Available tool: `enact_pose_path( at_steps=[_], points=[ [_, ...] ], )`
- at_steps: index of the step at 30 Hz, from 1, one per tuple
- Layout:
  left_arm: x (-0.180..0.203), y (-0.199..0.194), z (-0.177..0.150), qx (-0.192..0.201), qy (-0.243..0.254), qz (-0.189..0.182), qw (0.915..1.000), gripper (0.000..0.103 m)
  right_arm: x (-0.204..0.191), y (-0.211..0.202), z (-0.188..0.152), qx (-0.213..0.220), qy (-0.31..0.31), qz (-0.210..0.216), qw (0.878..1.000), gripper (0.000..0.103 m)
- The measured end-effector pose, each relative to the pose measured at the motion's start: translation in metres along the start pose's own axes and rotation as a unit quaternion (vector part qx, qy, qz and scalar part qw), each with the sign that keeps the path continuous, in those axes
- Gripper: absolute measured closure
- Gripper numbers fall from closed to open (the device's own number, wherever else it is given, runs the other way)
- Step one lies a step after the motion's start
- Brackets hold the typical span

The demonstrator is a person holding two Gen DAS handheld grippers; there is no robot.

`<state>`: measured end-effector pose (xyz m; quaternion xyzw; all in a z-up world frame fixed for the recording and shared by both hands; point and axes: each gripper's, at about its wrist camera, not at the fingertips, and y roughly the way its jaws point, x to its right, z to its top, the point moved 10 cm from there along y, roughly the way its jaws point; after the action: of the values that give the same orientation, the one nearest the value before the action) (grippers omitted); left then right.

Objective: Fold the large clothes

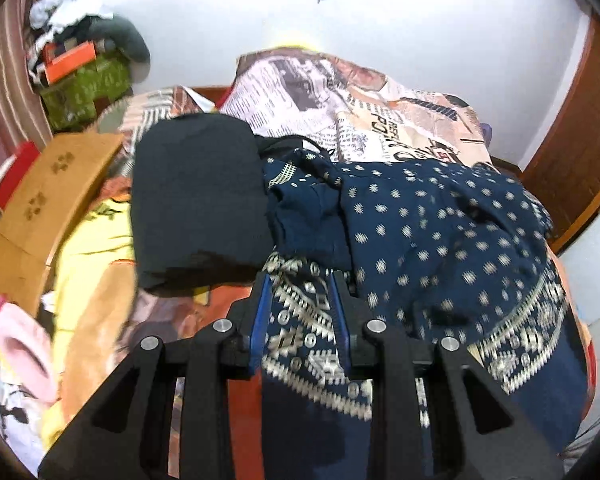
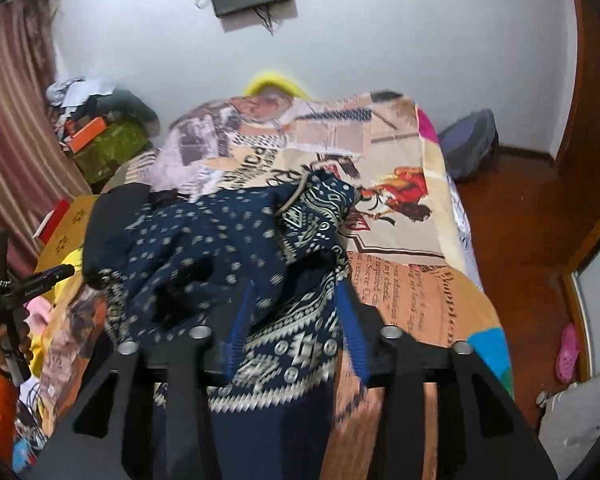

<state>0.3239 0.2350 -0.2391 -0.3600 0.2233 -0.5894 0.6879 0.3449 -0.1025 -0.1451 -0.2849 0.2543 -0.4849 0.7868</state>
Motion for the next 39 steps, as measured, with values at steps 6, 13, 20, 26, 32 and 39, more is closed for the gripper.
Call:
enact_pose_path(
  at_steps=[6, 13, 20, 26, 32, 39],
  points=[
    [-0.001, -0.045, -0.025, 0.015, 0.011, 0.004, 0.9998, 0.066, -0.023, -0.038, -0.025, 0.015, -0.049, -0.015, 0.999, 0.05],
    [-0.006, -0.059, -0.081, -0.015, 0.016, -0.004, 0.9998, 0.049, -0.033, -0.038, -0.074, -0.016, -0.082, -0.034, 0.996, 0.05],
    [-0.014, -0.03, -0.158, -0.1, -0.014, -0.031, 0.9944, 0.048, -0.023, -0.018, -0.132, -0.075, -0.044, -0.034, 0.996, 0.05],
    [-0.012, -0.004, -0.209, -0.154, -0.065, -0.067, 0.9836, 0.048, -0.014, -0.003, -0.177, -0.121, 0.03, -0.01, 0.992, 0.05],
    [-0.011, 0.007, -0.229, -0.159, -0.129, -0.09, 0.9747, 0.048, -0.015, -0.003, -0.184, -0.092, 0.059, 0.012, 0.994, 0.05],
    [0.0, 0.004, -0.221, -0.15, -0.143, -0.14, 0.9683, 0.061, -0.023, 0.002, -0.176, -0.078, 0.05, 0.025, 0.995, 0.064]
  ],
)
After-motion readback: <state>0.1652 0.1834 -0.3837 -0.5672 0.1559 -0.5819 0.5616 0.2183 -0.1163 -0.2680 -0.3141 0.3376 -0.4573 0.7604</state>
